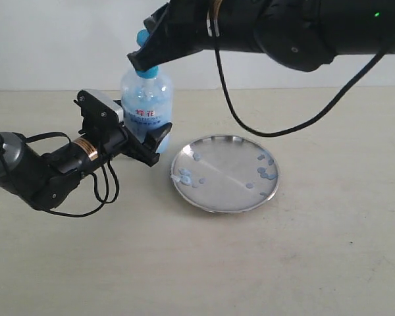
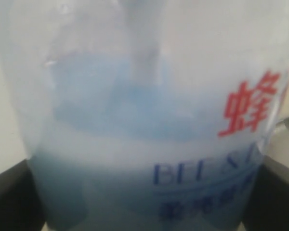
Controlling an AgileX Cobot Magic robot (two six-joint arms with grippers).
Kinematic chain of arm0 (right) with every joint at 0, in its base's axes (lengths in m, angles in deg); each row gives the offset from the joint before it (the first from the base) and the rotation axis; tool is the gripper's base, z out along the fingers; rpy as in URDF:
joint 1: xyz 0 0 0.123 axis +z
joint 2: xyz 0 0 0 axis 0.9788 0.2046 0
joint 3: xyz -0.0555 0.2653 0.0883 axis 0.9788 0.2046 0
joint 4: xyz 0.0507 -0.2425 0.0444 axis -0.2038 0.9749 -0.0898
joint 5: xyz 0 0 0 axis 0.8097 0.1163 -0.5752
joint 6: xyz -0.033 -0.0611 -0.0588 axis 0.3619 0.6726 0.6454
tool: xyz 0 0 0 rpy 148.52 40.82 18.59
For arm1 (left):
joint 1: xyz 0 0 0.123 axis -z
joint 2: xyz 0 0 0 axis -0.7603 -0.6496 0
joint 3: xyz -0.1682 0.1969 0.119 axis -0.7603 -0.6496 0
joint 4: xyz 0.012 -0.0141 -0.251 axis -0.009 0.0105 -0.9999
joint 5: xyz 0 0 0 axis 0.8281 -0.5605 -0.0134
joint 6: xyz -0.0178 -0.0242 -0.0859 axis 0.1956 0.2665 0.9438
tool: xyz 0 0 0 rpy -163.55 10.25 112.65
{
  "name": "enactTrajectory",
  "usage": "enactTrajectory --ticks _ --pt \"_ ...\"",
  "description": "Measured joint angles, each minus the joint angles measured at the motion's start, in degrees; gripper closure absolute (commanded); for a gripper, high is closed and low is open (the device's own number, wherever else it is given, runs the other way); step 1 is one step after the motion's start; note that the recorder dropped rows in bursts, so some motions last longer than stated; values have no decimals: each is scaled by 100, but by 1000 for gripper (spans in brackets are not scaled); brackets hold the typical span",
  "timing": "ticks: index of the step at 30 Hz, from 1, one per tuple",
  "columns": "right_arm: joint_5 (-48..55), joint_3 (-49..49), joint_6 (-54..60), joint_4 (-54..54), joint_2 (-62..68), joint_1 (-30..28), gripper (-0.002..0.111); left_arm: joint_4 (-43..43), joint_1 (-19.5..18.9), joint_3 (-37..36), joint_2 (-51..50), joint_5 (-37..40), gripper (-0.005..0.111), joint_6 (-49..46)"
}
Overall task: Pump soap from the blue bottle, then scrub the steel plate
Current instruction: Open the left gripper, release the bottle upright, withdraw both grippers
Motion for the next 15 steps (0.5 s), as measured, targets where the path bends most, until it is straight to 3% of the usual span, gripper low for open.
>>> enactTrajectory --ticks 7,10,15 --pt "211 260 286 11 -1325 0 109 -364 0 0 0 115 102 599" --pt "612 673 527 11 -2364 0 109 -375 0 0 0 126 102 684" --pt "1659 1855 801 22 -4198 0 109 -475 0 11 0 272 102 1594"
